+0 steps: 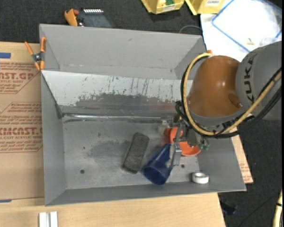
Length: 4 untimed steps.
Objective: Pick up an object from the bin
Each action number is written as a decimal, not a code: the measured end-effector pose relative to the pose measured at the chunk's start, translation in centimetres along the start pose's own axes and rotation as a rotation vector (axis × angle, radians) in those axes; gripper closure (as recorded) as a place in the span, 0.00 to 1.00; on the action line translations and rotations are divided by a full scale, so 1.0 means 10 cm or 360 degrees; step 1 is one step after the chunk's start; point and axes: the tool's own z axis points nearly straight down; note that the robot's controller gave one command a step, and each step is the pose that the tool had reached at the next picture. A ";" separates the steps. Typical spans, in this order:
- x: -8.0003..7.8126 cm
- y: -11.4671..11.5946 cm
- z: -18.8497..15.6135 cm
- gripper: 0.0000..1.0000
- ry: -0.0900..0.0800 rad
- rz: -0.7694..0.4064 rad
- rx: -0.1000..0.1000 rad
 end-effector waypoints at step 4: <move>0.22 0.11 0.72 0.00 -0.0008 -0.1172 0.0001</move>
Offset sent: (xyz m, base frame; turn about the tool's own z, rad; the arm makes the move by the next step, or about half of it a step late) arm -0.0149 0.0014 -0.1009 -0.4610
